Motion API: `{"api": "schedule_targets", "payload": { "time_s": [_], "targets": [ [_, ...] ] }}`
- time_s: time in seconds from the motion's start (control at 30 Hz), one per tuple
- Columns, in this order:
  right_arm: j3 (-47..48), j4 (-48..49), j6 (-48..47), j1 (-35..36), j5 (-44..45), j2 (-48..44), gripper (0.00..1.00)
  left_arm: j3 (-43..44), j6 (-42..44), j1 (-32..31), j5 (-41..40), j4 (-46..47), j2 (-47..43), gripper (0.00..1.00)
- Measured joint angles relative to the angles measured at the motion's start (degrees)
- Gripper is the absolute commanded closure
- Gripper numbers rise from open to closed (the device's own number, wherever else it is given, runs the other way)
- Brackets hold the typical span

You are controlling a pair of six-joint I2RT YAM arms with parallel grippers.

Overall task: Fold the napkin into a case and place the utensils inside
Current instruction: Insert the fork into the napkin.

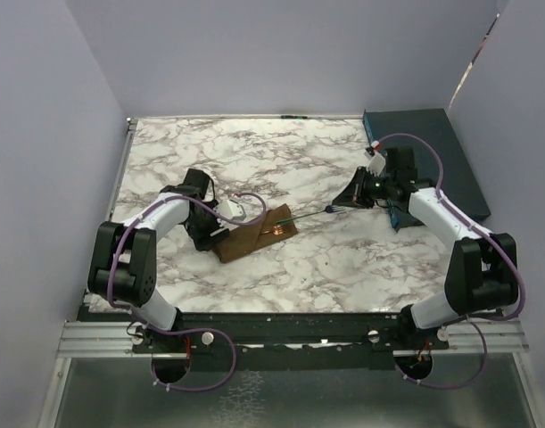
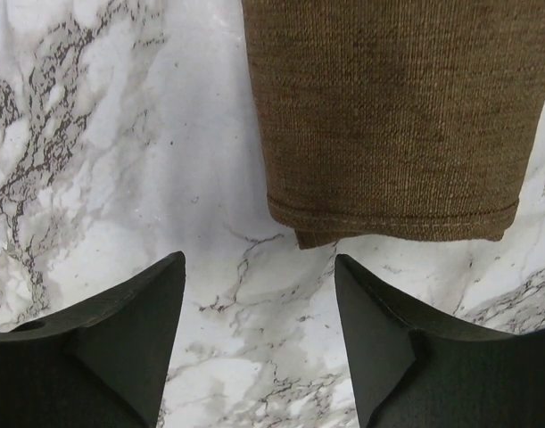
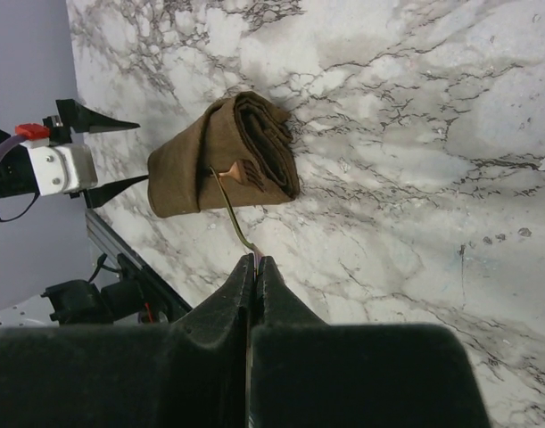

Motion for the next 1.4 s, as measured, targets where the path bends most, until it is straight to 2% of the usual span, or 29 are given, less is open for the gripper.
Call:
{"api": "schedule_targets", "payload": {
  "time_s": [0.33, 1.03, 1.4],
  "targets": [
    [0.5, 1.6, -0.1, 2.2, -0.6, 4.5, 0.99, -0.7, -1.4, -3.0, -0.2, 3.1, 1.1, 0.35],
    [9.5, 2.7, -0.3, 9.2, -1.2, 15.0, 0.99, -1.3, -2.0, -7.0, -5.6, 3.7, 1.6, 0.44],
    [14.8, 3.2, -0.4, 14.2, -1.6, 21.5, 0.99, -1.4, -1.6, -7.5, -7.7, 5.5, 1.6, 0.54]
  ]
}}
